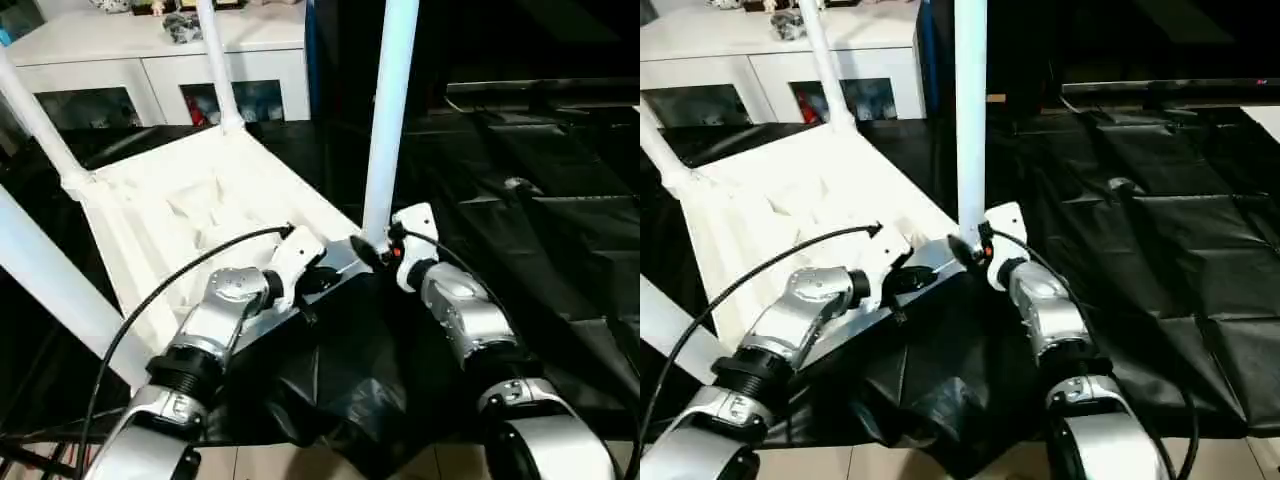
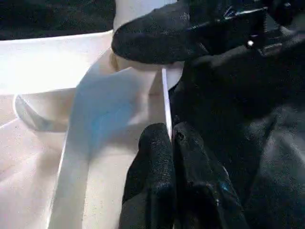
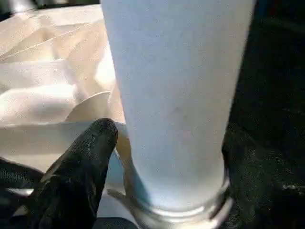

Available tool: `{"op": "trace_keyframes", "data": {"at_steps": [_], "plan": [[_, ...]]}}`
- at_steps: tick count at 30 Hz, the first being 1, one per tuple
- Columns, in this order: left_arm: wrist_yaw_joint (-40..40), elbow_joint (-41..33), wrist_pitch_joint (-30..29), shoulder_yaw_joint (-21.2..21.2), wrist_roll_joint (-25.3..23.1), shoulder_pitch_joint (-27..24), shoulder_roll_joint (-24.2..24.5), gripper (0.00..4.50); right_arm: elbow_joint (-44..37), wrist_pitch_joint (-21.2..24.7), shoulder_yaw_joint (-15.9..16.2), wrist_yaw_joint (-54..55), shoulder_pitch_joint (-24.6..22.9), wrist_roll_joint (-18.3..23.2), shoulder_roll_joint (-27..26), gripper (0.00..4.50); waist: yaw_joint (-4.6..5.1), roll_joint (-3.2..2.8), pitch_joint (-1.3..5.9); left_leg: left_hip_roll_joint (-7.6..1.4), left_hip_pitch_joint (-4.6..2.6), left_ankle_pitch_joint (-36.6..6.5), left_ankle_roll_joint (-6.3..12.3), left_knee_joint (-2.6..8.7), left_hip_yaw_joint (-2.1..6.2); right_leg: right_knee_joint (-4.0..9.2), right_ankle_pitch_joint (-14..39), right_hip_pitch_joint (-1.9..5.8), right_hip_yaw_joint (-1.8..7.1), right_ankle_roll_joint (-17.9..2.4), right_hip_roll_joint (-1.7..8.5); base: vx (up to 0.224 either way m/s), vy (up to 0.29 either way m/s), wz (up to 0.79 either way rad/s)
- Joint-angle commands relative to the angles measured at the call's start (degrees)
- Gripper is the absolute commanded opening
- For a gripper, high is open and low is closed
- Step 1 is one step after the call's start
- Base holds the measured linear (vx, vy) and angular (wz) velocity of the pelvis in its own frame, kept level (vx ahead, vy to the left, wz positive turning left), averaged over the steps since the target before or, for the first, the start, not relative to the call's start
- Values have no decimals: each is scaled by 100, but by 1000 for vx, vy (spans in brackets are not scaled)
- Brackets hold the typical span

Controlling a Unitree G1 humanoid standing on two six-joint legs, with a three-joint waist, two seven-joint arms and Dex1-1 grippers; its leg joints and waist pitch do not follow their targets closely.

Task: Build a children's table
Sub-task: Rotate leg to tighten

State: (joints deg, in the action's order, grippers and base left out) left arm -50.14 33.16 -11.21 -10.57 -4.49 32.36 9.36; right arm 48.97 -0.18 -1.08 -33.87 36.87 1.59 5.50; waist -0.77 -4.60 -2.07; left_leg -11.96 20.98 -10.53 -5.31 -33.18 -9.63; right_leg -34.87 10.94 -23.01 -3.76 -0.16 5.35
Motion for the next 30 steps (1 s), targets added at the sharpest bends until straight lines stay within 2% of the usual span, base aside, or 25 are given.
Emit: {"op": "trace_keyframes", "data": {"at_steps": [1,3,4,5,6,7,9,11,12,13,15,16,18,19,21,23,28,29,30], "plan": [[-597,-343,207,-526,180,75,-171,0,211,48,522,-494,71,-57,-256,360,-38,39,334,-42,17,-1280,500,348,-21,449,943,321,156,-1481,222,0,0,0],[-719,-381,198,-538,211,58,-117,0,271,-36,519,-560,107,-80,-194,360,-70,28,332,-56,-4,-1225,525,342,-33,445,833,304,162,-1533,220,0,0,0],[-921,-460,179,-555,265,25,-12,0,243,-140,548,-842,102,-65,-89,360,-124,57,343,-65,-6,-1218,548,336,-39,422,798,308,162,-1558,226,0,0,0],[-1111,-517,165,-562,308,4,103,0,157,-139,557,-1258,77,16,16,360,-136,56,347,-57,5,-1151,557,329,-37,409,721,322,159,-1562,221,0,0,0],[-1254,-547,161,-549,335,-9,218,0,-4,-137,612,-1770,4,106,131,360,-148,86,346,-64,20,-1071,614,323,-45,386,524,326,156,-1597,205,0,0,0],[-1254,-547,161,-549,335,-9,218,0,-4,-137,612,-1770,4,106,131,360,-174,61,348,-70,16,-1008,680,311,-46,361,379,323,152,-1643,200,0,0,0],[-1425,-502,230,-482,332,-5,423,0,-454,22,868,-2852,-235,251,397,360,-220,74,349,-73,1,-960,751,298,-51,355,273,326,151,-1663,191,0,0,0],[-1424,-458,270,-449,303,11,469,0,-581,89,966,-3115,-310,273,473,360,-280,80,345,-82,-5,-924,810,297,-57,354,269,311,160,-1661,200,0,0,0],[-1389,-388,303,-398,291,51,513,0,-735,223,1073,-3386,-397,331,551,360,-304,77,345,-91,-12,-955,776,302,-58,355,356,300,163,-1656,212,0,0,0],[-1293,-277,356,-329,260,119,557,0,-946,434,1199,-3689,-512,425,633,345,-337,113,330,-86,-12,-1013,738,310,-55,367,533,310,162,-1600,206,0,0,0],[-1241,-222,384,-304,237,151,570,0,-1022,516,1244,-3797,-554,461,660,336,-373,103,313,-94,-22,-1152,645,331,-59,400,878,291,176,-1506,216,0,0,0],[-1195,-174,401,-277,226,182,583,0,-1105,591,1294,-3913,-598,502,682,327,-403,132,307,-99,-35,-1237,561,345,-60,418,1112,277,184,-1435,229,0,0,0],[-1113,-91,422,-238,218,238,611,0,-1287,758,1393,-4177,-686,564,723,313,-419,128,303,-101,-57,-1370,474,357,-62,445,1352,260,198,-1343,232,0,0,0],[-1075,-53,428,-215,222,263,626,0,-1404,859,1461,-4311,-738,584,740,303,-423,136,287,-96,-44,-1360,450,371,-52,454,1428,266,202,-1270,220,0,0,0],[-1053,-9,436,-193,230,286,645,0,-1581,1014,1552,-4455,-811,600,756,290,-435,129,291,-98,-54,-1354,413,374,-54,465,1460,252,208,-1243,224,0,0,0],[-1089,15,456,-196,245,295,662,0,-1778,1226,1608,-4536,-868,652,765,284,-434,126,300,-92,-28,-1257,386,377,-44,452,1378,269,205,-1226,225,0,0,0],[-1133,20,471,-220,250,269,655,0,-1861,1308,1608,-4507,-884,644,747,253,-425,123,313,-85,-9,-1172,379,368,-41,434,1228,279,199,-1238,231,0,0,0],[-1144,10,472,-232,256,250,656,0,-1891,1324,1608,-4462,-907,641,737,248,-428,94,315,-85,-15,-1160,373,364,-43,432,1215,272,199,-1254,234,0,0,0],[-1144,10,472,-232,256,250,656,0,-1891,1324,1608,-4462,-907,641,737,248,-425,105,313,-84,-14,-1163,375,363,-47,440,1202,272,198,-1257,229,0,0,0]]}}
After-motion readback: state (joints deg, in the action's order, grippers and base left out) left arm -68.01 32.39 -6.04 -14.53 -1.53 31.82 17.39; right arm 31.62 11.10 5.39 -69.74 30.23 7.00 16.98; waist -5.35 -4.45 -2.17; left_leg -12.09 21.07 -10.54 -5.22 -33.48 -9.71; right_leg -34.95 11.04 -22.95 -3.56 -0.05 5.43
